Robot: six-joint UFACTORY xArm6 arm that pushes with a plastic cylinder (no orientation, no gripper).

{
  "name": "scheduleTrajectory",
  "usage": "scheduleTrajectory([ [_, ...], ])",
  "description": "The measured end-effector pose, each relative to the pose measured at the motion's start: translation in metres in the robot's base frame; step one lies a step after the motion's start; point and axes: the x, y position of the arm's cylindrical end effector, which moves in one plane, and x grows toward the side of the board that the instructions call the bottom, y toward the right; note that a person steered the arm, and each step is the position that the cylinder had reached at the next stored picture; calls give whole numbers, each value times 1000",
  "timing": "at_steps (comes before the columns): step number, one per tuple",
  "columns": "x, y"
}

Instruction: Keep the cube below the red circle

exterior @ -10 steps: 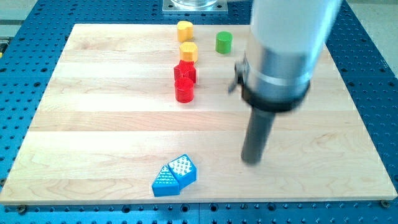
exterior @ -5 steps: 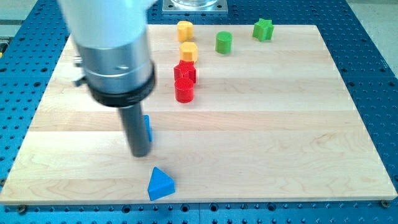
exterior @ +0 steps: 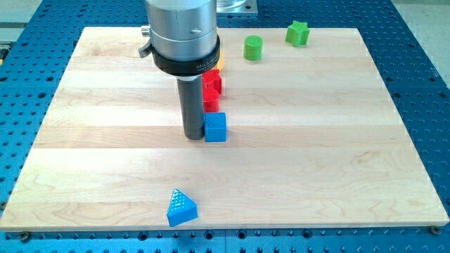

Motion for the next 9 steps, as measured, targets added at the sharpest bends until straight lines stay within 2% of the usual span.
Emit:
scheduleTrajectory([
  [1, 28, -1],
  [2, 58, 61],
  [3, 41, 70],
  [4, 30, 57],
  [8, 36, 28],
  [9, 48, -20],
])
